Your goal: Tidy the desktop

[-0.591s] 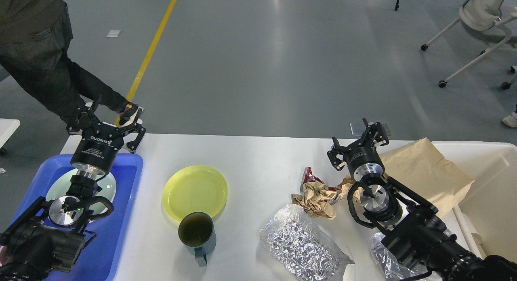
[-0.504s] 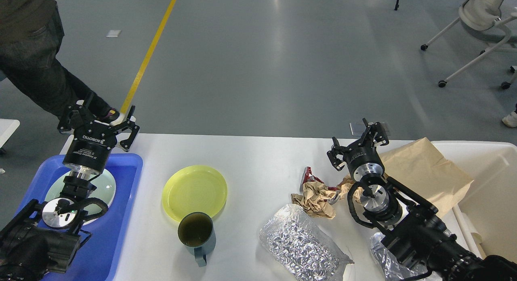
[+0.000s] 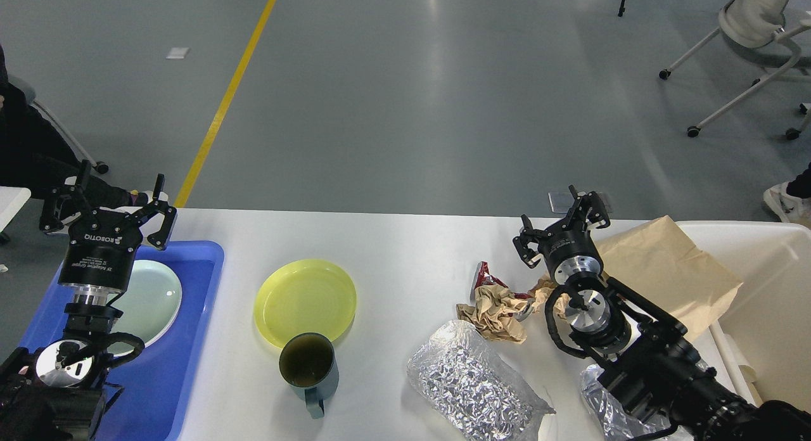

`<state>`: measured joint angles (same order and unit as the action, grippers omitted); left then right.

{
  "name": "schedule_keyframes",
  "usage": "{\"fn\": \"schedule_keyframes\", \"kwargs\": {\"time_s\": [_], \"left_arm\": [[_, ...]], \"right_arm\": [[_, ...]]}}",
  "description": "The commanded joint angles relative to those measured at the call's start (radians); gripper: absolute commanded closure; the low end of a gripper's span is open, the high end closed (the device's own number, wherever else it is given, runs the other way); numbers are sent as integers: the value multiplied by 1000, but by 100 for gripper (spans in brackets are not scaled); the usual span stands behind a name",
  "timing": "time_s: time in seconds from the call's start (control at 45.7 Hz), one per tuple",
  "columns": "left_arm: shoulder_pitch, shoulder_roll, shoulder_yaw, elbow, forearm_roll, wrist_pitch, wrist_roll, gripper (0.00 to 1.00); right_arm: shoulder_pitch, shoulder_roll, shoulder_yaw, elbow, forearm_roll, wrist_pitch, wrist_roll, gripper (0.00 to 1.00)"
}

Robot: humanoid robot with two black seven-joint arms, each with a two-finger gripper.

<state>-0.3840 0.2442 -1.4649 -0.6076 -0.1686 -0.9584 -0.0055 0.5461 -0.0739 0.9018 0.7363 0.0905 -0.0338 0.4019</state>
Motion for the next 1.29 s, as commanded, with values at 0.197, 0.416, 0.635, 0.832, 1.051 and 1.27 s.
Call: {"fn": "schedule_keyframes", "kwargs": {"time_s": [0.197, 0.416, 0.635, 0.832, 1.051, 1.27], "left_arm": [[-4, 9, -14, 0, -3, 3, -2, 3], [33, 4, 1, 0, -2, 4, -1, 3], [57, -6, 3, 0, 0, 4, -1, 3], [54, -17, 1, -1, 0, 4, 1, 3], [39, -6, -6, 0, -2, 32, 1, 3], [-7, -8, -3, -3, 0, 115, -1, 3]], "right_arm": [[0, -1, 0, 0, 0, 0, 0, 0], [0, 0, 0, 0, 0, 0, 0, 0], [0, 0, 0, 0, 0, 0, 0, 0], [0, -1, 0, 0, 0, 0, 0, 0], [0, 0, 0, 0, 0, 0, 0, 0], [0, 0, 0, 0, 0, 0, 0, 0]]}}
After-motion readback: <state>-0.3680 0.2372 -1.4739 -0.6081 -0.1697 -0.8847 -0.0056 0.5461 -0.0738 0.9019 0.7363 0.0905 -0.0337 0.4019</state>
